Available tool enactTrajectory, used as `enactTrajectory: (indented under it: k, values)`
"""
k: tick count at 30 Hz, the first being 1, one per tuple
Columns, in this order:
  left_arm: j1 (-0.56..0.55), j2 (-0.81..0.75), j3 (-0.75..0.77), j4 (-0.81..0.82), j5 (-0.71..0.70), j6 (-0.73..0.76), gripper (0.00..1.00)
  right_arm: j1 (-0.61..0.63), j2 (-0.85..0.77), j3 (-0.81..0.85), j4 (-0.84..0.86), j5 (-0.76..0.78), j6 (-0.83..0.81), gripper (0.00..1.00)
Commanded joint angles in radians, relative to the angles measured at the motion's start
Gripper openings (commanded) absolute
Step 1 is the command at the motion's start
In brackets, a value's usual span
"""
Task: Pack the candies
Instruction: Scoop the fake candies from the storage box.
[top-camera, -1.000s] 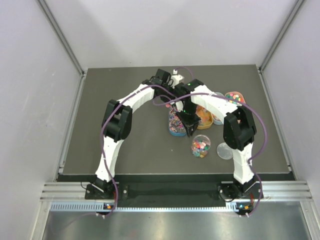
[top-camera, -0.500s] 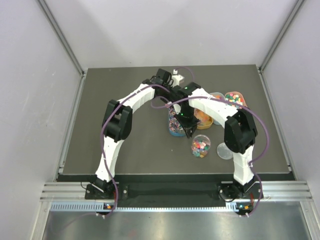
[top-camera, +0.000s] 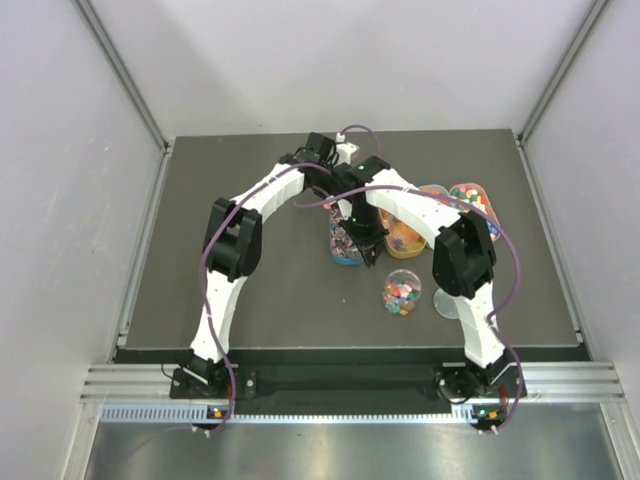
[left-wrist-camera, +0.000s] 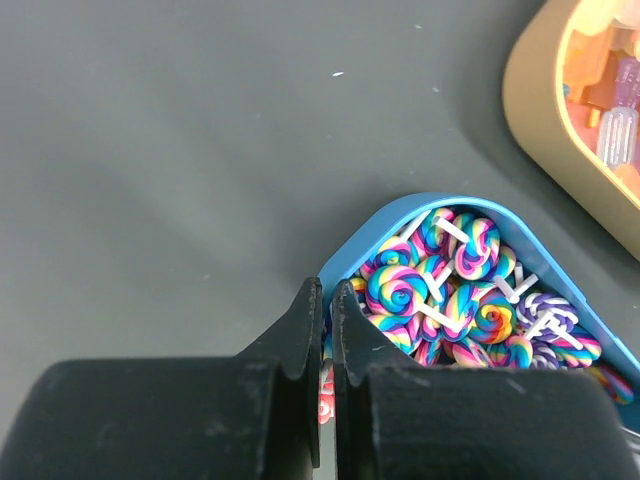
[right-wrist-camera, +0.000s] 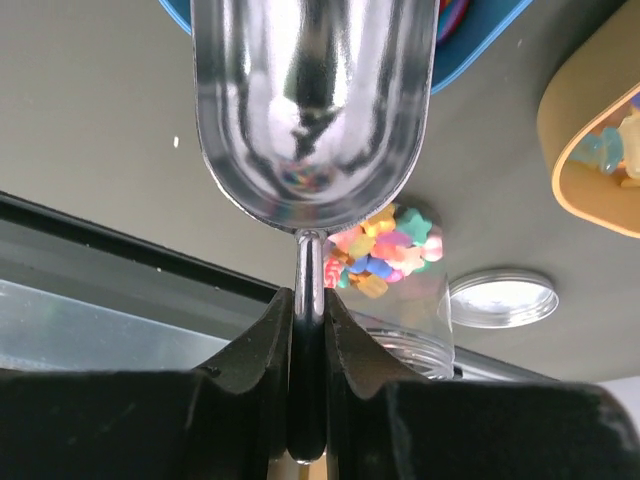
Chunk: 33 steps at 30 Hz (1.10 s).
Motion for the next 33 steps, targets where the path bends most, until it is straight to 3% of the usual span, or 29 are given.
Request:
enactTrajectory:
  k: [1, 7, 14, 29, 33]
  values:
    - [0.009, 0.058, -0.017, 0.009, -0.087, -0.073, 0.0, 0.015, 0.039, 0.036, 0.105, -0.083, -0.013, 0.0]
    - [0.009, 0.055, -0.014, 0.003, -0.078, -0.085, 0.0, -0.058, 0.017, 0.003, 0.127, -0.031, -0.036, 0.0]
    - [0.015, -0.012, -0.104, -0.017, -0.102, -0.096, 0.0, -0.075, -0.098, -0.176, 0.125, 0.056, -0.067, 0.0]
    - [0.004, -0.046, -0.138, -0.017, -0.07, -0.105, 0.0, -0.049, 0.048, 0.041, 0.171, 0.07, -0.102, 0.0]
    - [0.006, -0.047, -0.152, -0.02, -0.049, -0.097, 0.0, -0.046, 0.065, 0.033, 0.191, 0.049, -0.119, 0.0]
